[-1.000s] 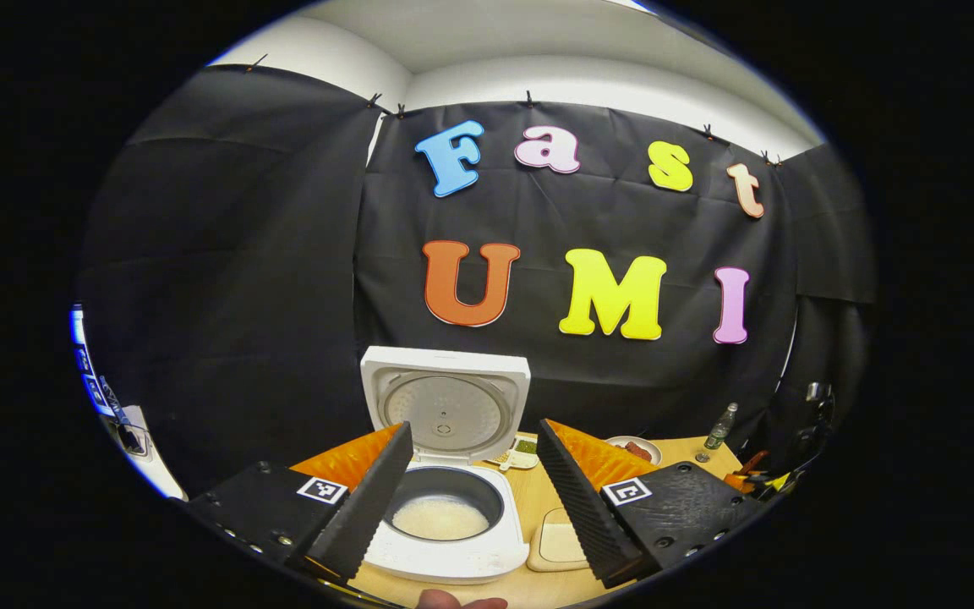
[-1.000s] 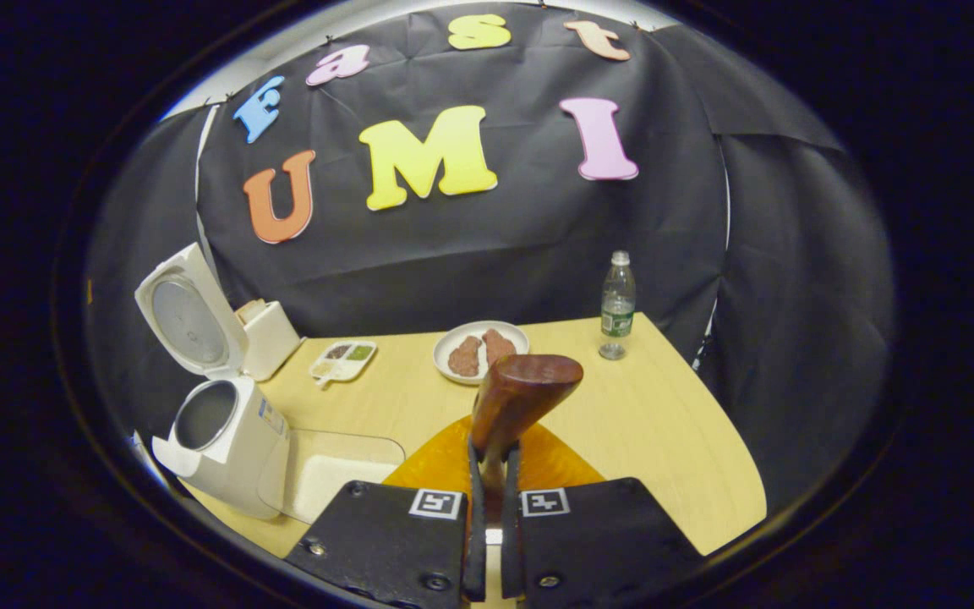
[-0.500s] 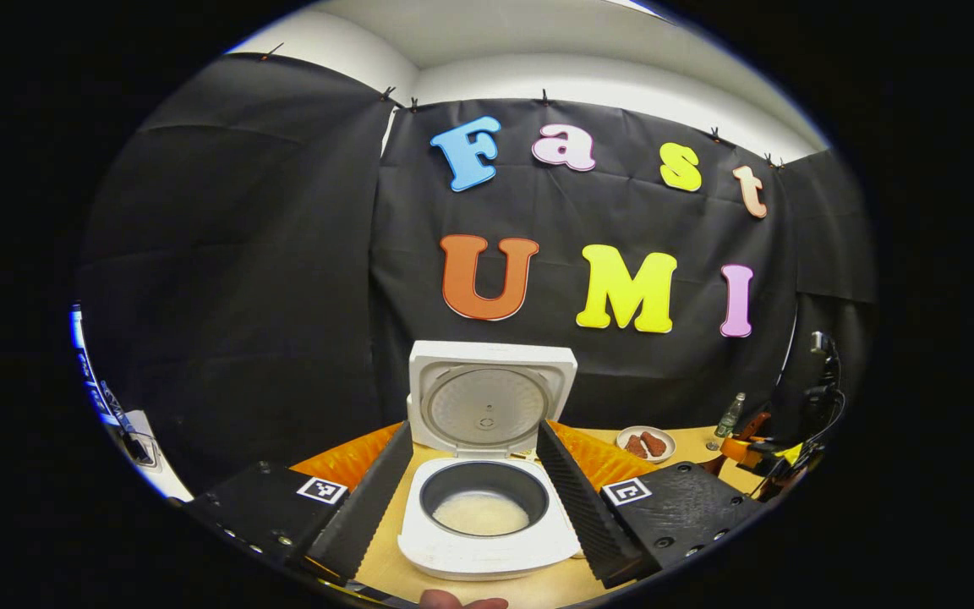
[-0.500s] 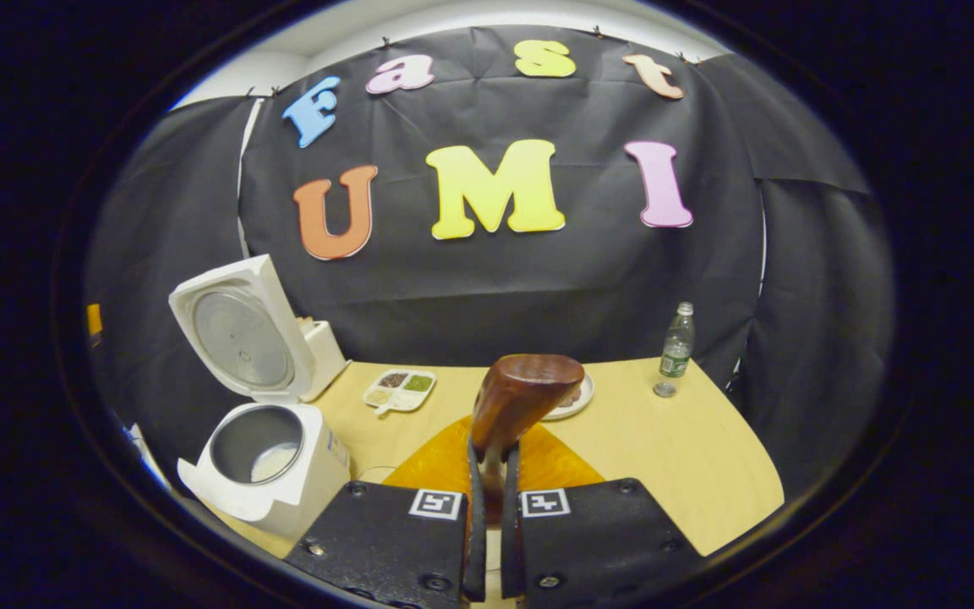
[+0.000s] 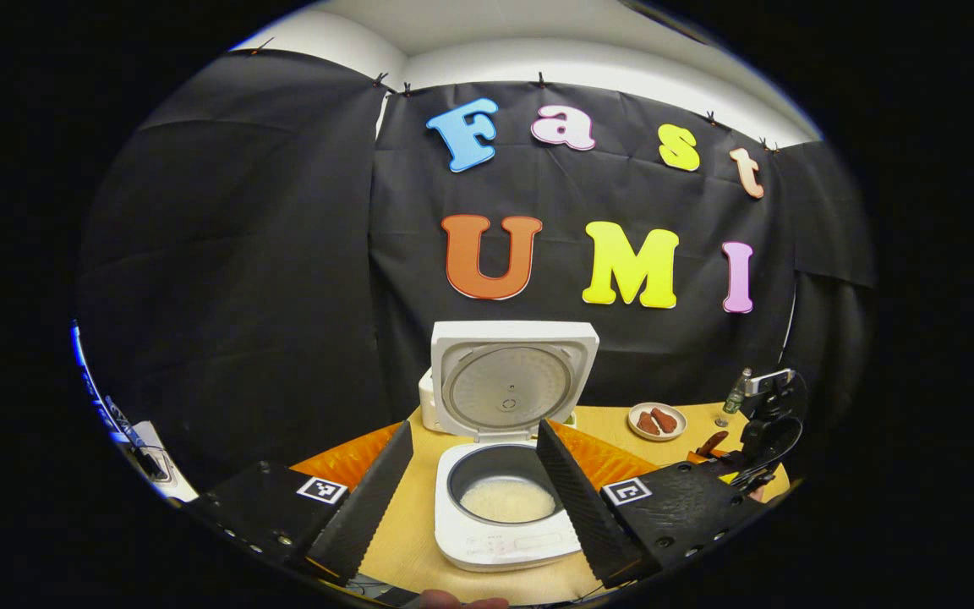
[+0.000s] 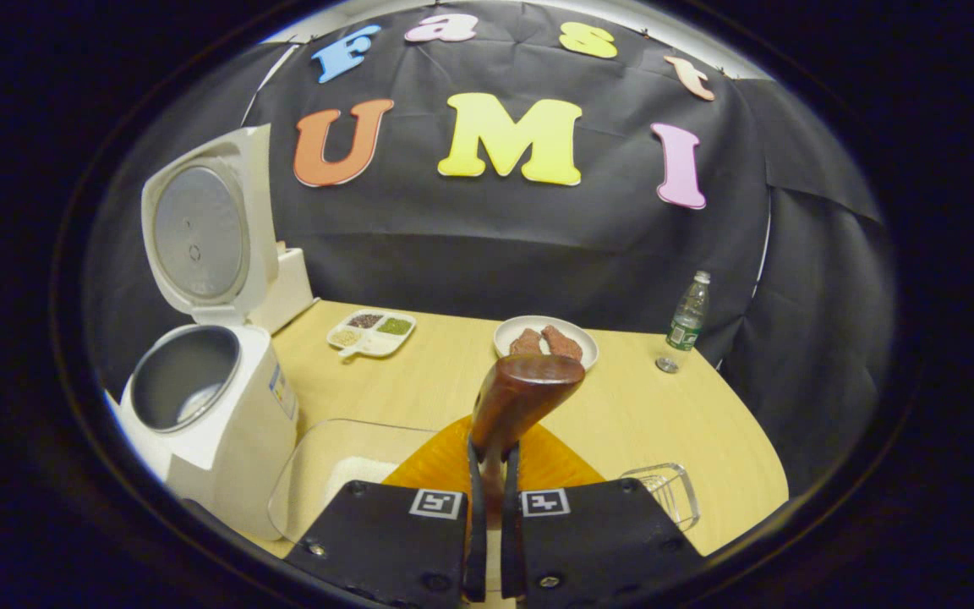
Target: Close the left gripper, press the button to open the rice cooker; take a wooden spoon from the chopstick holder with the right hand, scoop a spoonful of rice and pour it into the rice cooker, then put the wooden spoon back into the chopstick holder.
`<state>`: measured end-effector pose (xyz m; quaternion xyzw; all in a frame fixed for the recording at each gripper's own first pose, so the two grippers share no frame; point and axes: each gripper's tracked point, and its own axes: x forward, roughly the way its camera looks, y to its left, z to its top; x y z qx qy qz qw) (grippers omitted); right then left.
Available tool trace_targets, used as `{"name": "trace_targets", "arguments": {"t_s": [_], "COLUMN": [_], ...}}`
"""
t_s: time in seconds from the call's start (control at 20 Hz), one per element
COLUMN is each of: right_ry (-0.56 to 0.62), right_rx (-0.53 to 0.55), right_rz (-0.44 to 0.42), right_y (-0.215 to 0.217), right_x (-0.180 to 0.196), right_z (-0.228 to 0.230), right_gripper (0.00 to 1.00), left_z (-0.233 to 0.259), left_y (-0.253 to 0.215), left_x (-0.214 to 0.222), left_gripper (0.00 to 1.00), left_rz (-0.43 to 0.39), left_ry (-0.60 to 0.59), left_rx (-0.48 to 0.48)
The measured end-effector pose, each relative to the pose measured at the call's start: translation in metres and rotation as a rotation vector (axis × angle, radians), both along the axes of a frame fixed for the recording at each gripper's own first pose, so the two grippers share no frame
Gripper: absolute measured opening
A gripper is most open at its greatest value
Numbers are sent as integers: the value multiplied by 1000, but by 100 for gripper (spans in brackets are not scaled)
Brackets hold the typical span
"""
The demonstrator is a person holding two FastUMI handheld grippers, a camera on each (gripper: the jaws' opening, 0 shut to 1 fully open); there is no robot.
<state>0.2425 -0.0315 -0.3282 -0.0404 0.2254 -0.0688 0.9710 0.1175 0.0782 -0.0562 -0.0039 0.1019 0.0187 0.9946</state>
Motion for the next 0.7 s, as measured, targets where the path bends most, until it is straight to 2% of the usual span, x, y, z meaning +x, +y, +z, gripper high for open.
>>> {"name": "trace_targets", "arguments": {"t_s": [0.1,0.2,0.45,0.7], "right_ry": [-10,-10,26,78], "right_rx": [-16,16,174,423], "right_rz": [2,35,116,99], "right_y": [6,23,69,90], "right_x": [4,7,6,3], "right_z": [-4,-6,-13,-15], "right_gripper": [12,12,12,12], "left_z": [-8,-12,-8,-7], "left_y": [-1,3,10,11], "left_x": [-1,-2,0,-3], "left_gripper": [94,94,94,94], "left_rz": [-8,-3,21,36], "left_ry": [29,42,33,30], "left_rx": [-14,-24,-43,-47]}}
